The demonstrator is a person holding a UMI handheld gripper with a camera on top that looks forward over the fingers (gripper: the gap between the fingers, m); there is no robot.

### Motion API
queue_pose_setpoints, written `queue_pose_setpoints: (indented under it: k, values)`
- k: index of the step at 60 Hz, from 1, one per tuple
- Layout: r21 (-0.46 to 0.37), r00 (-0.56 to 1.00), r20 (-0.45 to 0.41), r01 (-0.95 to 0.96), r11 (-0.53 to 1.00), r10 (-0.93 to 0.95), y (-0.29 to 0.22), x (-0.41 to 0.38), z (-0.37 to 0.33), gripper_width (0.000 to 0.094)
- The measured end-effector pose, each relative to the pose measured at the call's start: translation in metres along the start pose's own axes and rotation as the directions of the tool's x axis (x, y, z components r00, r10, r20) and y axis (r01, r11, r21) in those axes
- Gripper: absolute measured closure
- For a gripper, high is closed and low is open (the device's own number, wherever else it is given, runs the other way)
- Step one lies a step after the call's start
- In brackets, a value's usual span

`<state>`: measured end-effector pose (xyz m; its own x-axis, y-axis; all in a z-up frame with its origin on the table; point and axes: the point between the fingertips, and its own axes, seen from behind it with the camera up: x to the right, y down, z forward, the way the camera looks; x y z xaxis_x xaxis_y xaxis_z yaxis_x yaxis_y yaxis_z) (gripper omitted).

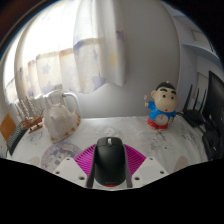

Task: Arrange mouse

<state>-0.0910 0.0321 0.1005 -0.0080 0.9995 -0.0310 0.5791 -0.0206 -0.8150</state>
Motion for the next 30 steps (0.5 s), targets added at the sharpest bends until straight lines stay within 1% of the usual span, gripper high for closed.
queue_pose_setpoints:
  k: [4, 11, 18, 26, 29, 30]
  values:
    - [0.009, 0.998, 0.057, -0.011, 1.000, 0.011, -0.008, -0.051, -0.009, 0.0495]
    - [0.015, 0.996, 0.094, -0.008, 1.000, 0.007, 0.004, -0.131, -0.004, 0.0495]
    - [-0.003, 0.997, 0.076, -0.012, 1.000, 0.012, 0.037, -0.183, 0.022, 0.0495]
    - [-0.062, 0.999, 0.030, -0.016, 0.998, 0.018, 0.087, -0.201, 0.055, 0.0488]
    - [-0.086, 1.000, 0.020, -0.008, 0.996, 0.010, 0.102, -0.201, 0.063, 0.0458]
    - [-0.070, 1.000, 0.019, 0.001, 0.998, 0.001, 0.098, -0.202, 0.062, 0.0449]
